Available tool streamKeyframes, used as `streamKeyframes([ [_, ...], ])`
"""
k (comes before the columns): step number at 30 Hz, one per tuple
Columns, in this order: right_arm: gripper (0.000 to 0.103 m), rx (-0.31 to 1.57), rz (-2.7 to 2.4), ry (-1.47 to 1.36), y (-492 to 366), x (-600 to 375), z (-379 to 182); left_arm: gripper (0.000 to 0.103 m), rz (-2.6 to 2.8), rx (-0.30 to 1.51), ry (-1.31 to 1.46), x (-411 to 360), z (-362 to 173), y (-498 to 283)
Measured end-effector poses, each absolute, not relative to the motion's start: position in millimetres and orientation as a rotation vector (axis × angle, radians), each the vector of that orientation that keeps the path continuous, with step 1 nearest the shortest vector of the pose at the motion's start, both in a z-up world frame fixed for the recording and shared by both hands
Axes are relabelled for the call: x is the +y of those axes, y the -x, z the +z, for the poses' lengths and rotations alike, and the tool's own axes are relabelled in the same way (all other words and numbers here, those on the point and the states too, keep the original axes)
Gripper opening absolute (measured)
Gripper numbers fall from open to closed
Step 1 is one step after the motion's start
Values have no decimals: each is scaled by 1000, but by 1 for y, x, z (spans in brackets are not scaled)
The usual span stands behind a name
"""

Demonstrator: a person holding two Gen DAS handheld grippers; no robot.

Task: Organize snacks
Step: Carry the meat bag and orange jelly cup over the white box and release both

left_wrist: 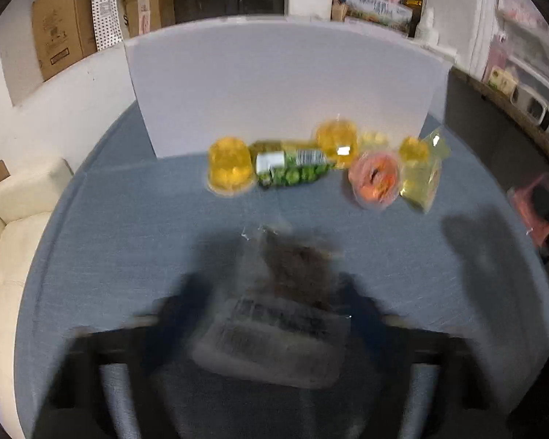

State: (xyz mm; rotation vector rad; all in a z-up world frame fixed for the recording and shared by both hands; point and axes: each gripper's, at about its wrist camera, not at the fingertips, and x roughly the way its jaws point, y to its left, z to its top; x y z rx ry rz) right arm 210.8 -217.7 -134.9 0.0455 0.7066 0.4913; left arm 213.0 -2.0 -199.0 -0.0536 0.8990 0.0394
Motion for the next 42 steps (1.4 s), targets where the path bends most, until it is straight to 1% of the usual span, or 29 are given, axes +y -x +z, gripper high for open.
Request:
streamKeyframes([
  [1, 34, 709, 492, -49, -211, -218, -136, 51, 33, 901, 73, 2, -198, -212],
  [2, 34, 709, 492, -51, -211, -218, -136, 50, 15, 902, 104, 8, -196, -212],
  [3, 34, 707, 494, -55, -211, -218, -136, 40, 10, 902, 118, 12, -195, -211],
  [4, 34, 707, 497, -56, -211, -217, -136, 3, 14, 903, 114, 14, -194, -210],
  [5, 34, 707, 497, -55, -211, -216, -136, 4, 26, 900, 109, 15, -193, -208],
  [11, 34, 707, 509, -45, -209, -210, -136, 4, 3, 889, 132, 21, -184, -199],
  [16, 34, 707, 510, -41, -209, -207, -136, 4, -38, 842, 169, 26, -169, -191],
  [25, 34, 680, 529, -60, -208, -205, -122, 4, -163, 714, 166, 19, -104, -185],
  [34, 34, 591, 544, -77, -243, -197, -72, 4, -208, 666, 18, 2, -54, -238],
  [38, 34, 549, 559, -85, -276, -183, -44, 4, -203, 638, -21, 3, -31, -273],
  [42, 34, 546, 555, -84, -321, -166, -29, 4, -187, 615, -53, 9, -11, -320],
])
